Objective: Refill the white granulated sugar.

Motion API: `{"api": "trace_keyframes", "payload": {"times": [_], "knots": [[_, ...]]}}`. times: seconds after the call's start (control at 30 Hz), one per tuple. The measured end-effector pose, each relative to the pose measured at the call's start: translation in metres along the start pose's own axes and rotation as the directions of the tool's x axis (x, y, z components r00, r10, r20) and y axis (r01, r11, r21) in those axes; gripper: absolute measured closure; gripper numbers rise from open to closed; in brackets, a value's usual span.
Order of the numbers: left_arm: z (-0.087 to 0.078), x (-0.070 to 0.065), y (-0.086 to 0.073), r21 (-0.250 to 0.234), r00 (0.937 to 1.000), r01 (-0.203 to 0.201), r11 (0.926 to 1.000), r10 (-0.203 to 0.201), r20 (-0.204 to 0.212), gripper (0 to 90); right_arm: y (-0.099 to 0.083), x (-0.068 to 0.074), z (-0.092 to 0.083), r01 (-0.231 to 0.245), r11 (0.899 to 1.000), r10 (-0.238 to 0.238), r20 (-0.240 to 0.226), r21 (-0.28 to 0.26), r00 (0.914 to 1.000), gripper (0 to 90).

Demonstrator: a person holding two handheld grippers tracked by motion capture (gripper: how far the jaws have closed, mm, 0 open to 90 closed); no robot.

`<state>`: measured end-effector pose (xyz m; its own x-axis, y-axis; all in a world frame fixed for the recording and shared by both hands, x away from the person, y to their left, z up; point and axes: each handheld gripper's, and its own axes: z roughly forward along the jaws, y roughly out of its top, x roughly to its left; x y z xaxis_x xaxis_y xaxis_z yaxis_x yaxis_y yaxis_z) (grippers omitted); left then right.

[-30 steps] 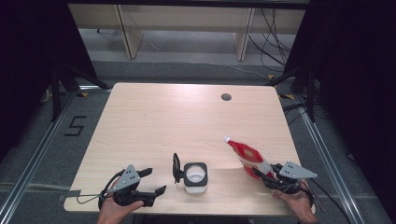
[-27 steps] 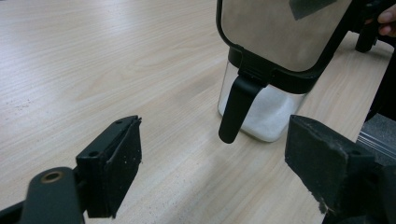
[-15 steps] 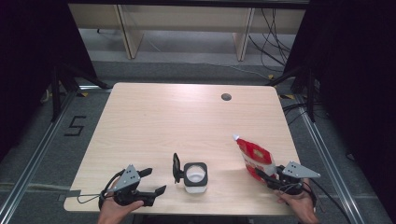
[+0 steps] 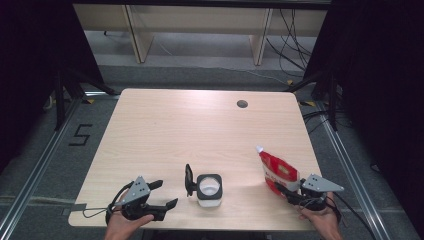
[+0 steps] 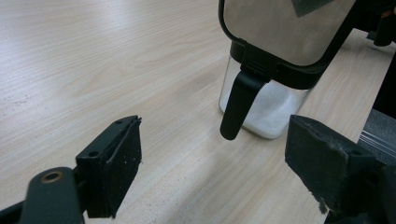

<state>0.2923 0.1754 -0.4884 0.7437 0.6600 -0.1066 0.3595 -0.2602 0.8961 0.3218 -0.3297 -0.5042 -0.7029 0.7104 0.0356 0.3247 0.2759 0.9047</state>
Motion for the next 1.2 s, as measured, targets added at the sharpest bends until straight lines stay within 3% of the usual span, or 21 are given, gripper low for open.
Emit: {"api": "trace_keyframes", "payload": {"times": [0.03,0.07,0.13,0.17,0.3,0.33,0.5,0.63,0.67,0.83,0.93,1.07,1.13,1.17,1.2], "knots": [[0.000,0.000,0.000,0.000,1.0000,-0.002,1.0000,0.002,0.001,18.1,0.000,-0.002,0.000,0.035,0.999,-0.035,0.007,-0.007,0.9994,61.5],[0.000,0.000,0.000,0.006,1.0000,-0.002,1.0000,0.002,-0.004,18.1,-0.001,0.001,-0.003,-0.012,1.000,0.011,0.018,0.015,0.9998,61.5],[0.000,0.000,0.000,0.008,1.0000,-0.002,1.0000,0.002,-0.006,18.1,-0.001,-0.001,-0.003,0.001,1.000,-0.001,0.016,-0.011,0.9999,61.5],[0.000,0.000,0.000,0.006,1.0000,0.001,1.0000,0.000,-0.005,18.1,-0.002,0.000,-0.005,-0.028,1.000,0.028,0.000,0.012,0.9996,61.5],[0.000,0.000,0.000,0.008,1.0000,-0.002,1.0000,0.002,-0.007,18.1,-0.004,-0.001,-0.007,-0.041,0.999,0.041,0.017,0.002,0.9990,61.5],[0.000,0.000,0.000,0.007,1.0000,-0.002,1.0000,0.002,-0.006,18.1,-0.004,0.002,-0.008,-0.069,0.998,0.068,0.018,0.011,0.9975,61.5],[0.000,0.000,0.000,-0.002,1.0000,0.008,1.0000,-0.008,-0.004,18.1,-0.004,0.000,-0.008,-0.058,0.998,0.058,0.016,0.004,0.9982,61.1],[0.000,0.000,0.000,-0.002,1.0000,0.005,1.0000,-0.005,-0.002,18.1,-0.007,0.000,-0.013,-0.108,0.994,0.108,0.022,0.009,0.9939,59.1],[0.000,0.000,0.000,0.004,1.0000,-0.004,1.0000,0.004,-0.006,18.1,-0.008,-0.003,-0.014,-0.071,0.997,0.071,0.029,-0.003,0.9971,58.5],[0.000,0.000,0.000,0.010,1.0000,-0.005,0.9999,0.005,-0.008,18.1,-0.008,-0.001,-0.018,-0.121,0.993,0.121,0.020,-0.018,0.9924,55.3],[0.000,0.000,0.000,0.007,1.0000,-0.001,1.0000,0.001,-0.009,18.1,-0.008,-0.003,-0.019,-0.082,0.996,0.083,0.036,-0.030,0.9959,52.9],[0.000,0.000,0.000,0.008,1.0000,-0.003,1.0000,0.003,-0.008,18.1,-0.007,-0.001,-0.022,-0.112,0.992,0.113,0.013,-0.056,0.9935,50.8],[0.000,0.000,0.000,0.010,1.0000,-0.007,0.9999,0.007,-0.007,18.1,-0.007,-0.003,-0.025,-0.084,0.994,0.087,0.039,-0.069,0.9955,48.8],[0.000,0.000,0.000,0.010,1.0000,-0.006,0.9999,0.006,-0.007,18.1,-0.007,-0.002,-0.026,-0.117,0.990,0.119,0.028,-0.074,0.9925,48.1],[0.000,0.000,0.000,0.010,1.0000,-0.006,0.9999,0.006,-0.007,18.1,-0.007,-0.003,-0.027,-0.102,0.991,0.106,0.040,-0.085,0.9936,46.9]]}}
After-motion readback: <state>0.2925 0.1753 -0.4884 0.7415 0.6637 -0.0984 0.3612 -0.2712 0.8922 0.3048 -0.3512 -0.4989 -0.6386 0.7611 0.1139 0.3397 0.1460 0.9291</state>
